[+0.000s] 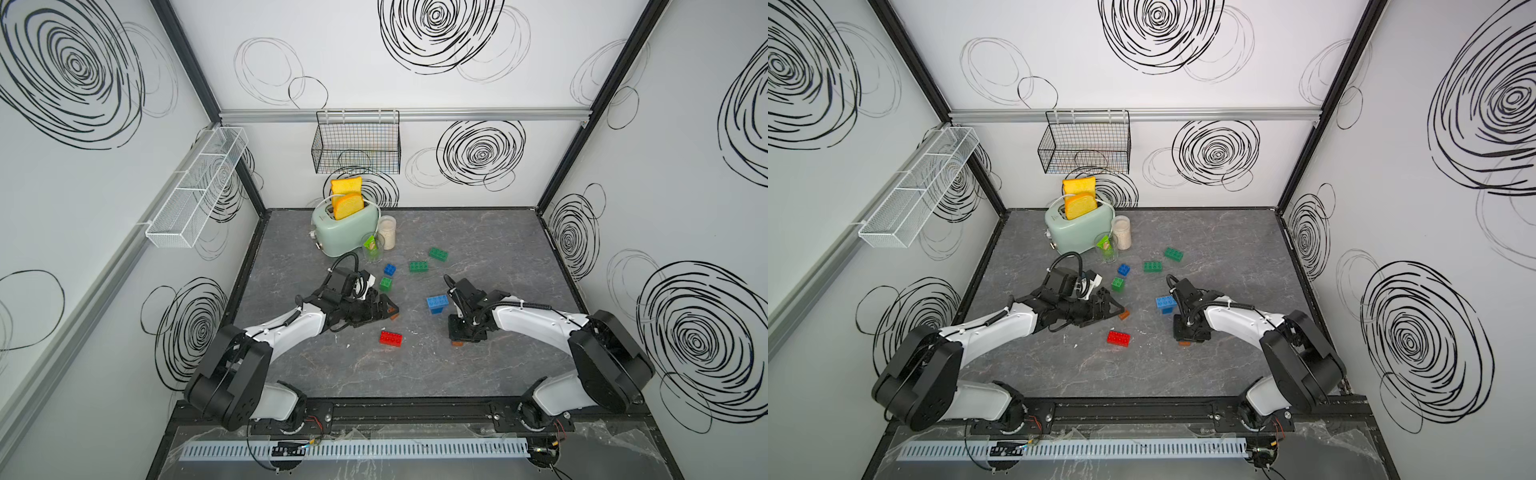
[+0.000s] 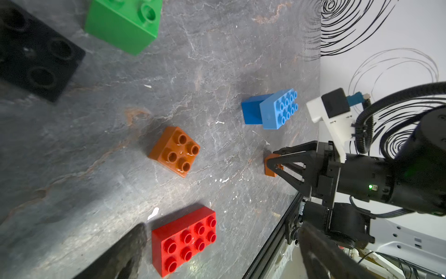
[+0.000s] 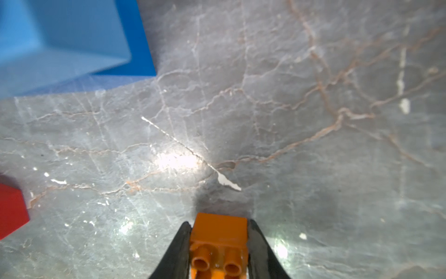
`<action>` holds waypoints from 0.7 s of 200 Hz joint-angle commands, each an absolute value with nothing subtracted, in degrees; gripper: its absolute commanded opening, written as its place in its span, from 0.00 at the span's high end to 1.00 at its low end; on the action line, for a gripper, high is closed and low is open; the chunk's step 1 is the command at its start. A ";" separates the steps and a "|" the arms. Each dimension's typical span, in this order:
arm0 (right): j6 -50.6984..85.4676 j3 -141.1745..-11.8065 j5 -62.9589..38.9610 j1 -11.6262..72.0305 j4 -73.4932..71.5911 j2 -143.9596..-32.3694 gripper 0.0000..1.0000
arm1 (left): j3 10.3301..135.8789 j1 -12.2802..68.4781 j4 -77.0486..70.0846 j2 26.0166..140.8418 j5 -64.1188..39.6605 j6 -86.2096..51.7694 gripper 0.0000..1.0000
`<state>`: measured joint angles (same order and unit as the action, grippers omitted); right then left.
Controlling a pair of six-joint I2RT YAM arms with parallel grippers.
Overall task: Assemble the letter f with lego
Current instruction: Pick up the lego brick from the center of the board, then assemble the lego brick with the lego brick.
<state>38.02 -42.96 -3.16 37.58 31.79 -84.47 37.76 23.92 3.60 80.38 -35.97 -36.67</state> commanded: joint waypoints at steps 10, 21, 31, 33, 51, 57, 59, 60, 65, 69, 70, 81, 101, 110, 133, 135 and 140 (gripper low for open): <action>36.90 -47.01 -0.50 38.53 37.81 -82.46 0.67 | 38.32 23.29 4.92 80.19 -35.51 -36.13 0.00; 36.13 -48.84 -0.25 38.55 39.94 -81.51 0.67 | 38.37 23.30 5.00 80.23 -35.42 -36.04 0.00; 35.32 -50.42 -0.02 38.43 41.61 -80.62 0.67 | 38.40 23.29 4.91 80.28 -35.42 -35.95 0.00; 35.15 -50.75 0.00 38.39 41.91 -80.49 0.67 | 38.41 23.29 4.85 80.30 -35.44 -35.95 0.00; 33.79 -54.03 -0.35 37.76 44.63 -79.73 0.67 | 38.91 23.54 4.49 80.80 -35.96 -35.86 0.00; 33.39 -55.26 -0.48 37.52 45.23 -79.51 0.67 | 39.14 23.68 4.21 81.14 -36.47 -35.94 0.00; 33.29 -55.58 -0.52 37.42 45.37 -79.53 0.67 | 39.25 23.72 3.98 81.24 -36.65 -35.94 0.00; 33.21 -55.79 -0.57 37.43 45.45 -79.49 0.67 | 39.31 23.81 3.88 81.27 -36.74 -35.95 0.00; 32.91 -56.91 -0.61 37.20 45.82 -79.53 0.67 | 39.53 24.09 3.26 81.55 -37.14 -36.02 0.00; 32.65 -57.88 -0.57 36.95 46.29 -79.67 0.67 | 39.70 24.28 2.68 81.71 -37.44 -36.16 0.00; 32.58 -58.12 -0.59 36.93 46.39 -79.69 0.67 | 39.76 24.31 2.48 81.77 -37.49 -36.19 0.00; 31.74 -60.99 -0.57 36.50 47.05 -80.59 0.67 | 40.31 25.35 1.10 82.45 -37.86 -36.70 0.00; 30.32 -65.95 -1.35 35.83 47.09 -83.74 0.67 | 40.97 27.50 -2.93 83.76 -38.48 -38.32 0.00; 29.94 -67.96 -2.16 35.71 46.79 -85.52 0.66 | 41.25 28.42 -4.66 84.68 -38.58 -39.04 0.00; 29.14 -72.25 -3.12 35.77 46.15 -90.08 0.67 | 42.17 29.95 -7.42 87.43 -38.83 -40.31 0.00; 29.06 -72.56 -3.20 35.77 46.08 -90.46 0.67 | 42.25 30.03 -7.63 87.69 -38.98 -40.38 0.00; 29.01 -73.01 -3.32 35.80 45.82 -91.14 0.67 | 42.50 30.26 -8.09 88.24 -39.21 -40.59 0.00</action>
